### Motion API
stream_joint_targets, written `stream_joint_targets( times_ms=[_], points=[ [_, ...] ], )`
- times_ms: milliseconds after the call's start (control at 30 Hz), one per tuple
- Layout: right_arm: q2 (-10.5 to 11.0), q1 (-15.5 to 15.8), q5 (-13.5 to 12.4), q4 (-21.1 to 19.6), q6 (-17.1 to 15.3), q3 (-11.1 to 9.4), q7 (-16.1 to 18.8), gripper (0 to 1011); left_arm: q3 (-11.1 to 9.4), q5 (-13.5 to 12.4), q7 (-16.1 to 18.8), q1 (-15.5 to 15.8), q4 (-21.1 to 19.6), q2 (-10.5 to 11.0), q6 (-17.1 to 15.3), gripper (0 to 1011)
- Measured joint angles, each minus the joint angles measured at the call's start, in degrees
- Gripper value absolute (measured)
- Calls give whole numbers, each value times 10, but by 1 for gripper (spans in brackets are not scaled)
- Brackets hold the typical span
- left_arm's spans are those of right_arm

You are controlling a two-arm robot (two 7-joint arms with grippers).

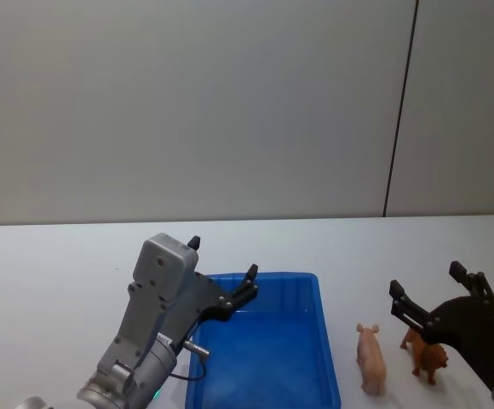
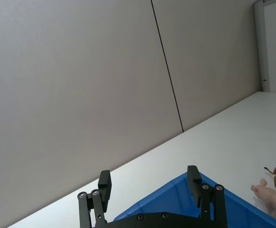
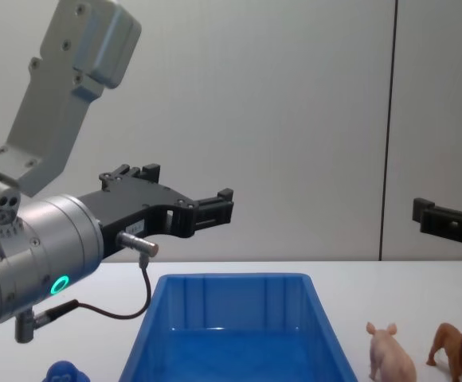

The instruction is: Pick up the two dolls from the table and place them into the box.

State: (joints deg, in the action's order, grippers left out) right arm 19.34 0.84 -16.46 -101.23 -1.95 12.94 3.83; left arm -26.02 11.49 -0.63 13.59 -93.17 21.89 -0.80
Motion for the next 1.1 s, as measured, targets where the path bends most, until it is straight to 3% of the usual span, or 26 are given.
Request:
stream_joint_targets(
  times_ms=[833,1100],
  points=[
    [0,0,0,1,0,-1,1,1001,0,0,0,0,0,0,0,1002],
    [13,1,-15,6,-12,-12,14,1001,0,0,0,0,0,0,0,1002]
  ],
)
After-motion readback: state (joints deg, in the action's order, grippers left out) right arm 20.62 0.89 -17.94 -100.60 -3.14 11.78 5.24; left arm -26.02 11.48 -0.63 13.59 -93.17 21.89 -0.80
